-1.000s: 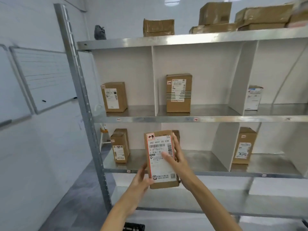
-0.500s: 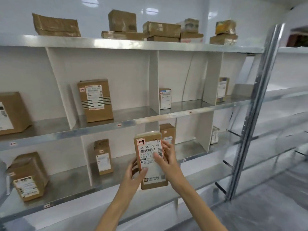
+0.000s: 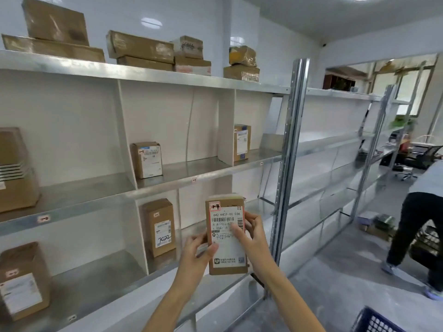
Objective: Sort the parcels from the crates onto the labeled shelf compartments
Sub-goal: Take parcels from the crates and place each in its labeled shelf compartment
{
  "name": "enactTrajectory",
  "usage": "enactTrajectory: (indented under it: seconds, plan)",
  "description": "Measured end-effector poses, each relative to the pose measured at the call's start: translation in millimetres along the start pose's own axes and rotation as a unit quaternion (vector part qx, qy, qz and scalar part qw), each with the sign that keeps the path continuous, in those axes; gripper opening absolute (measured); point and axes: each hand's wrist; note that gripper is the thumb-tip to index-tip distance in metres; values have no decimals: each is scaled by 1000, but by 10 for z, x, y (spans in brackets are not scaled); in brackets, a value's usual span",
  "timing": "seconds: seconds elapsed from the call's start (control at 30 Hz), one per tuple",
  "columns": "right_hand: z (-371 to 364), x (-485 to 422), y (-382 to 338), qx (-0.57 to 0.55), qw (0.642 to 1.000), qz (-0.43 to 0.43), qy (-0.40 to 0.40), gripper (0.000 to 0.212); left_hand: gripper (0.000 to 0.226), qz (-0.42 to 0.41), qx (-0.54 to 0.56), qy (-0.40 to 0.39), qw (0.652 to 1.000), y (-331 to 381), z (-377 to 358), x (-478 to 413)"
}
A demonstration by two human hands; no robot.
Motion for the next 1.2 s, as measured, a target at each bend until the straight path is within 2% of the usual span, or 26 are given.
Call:
enactTrajectory:
  seconds: [0.13,0.4,0.67,0.87,1.2]
  plan:
    - [516,-190,-47,10,999,10,40,52,25,-5,4,-26,1000,-52,-522,-264]
    - [1205,-517,-92,11,993,33,109,46,36,3,24,-66,998,-146,-1182,-714]
    - [1537,-1033,-98,-11,989,36,140,50,28,3,84,-66,994,-340,-1560,-1287]
    - [1722,-1528,-144,-13,986,47,157,64,25,4,109,-64,992,-525,-1772,-1864]
    - [1911,-2283,-177,29,983,71,166,52,27,-29,133,-79,988,-841,-1933,-2778]
Point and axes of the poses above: each hand's wrist, its own x-axis away from the middle knuckle, its own z-axis out of the back of the hand, y = z × x, and after that the axes turned 10 degrees about -z, right-handed
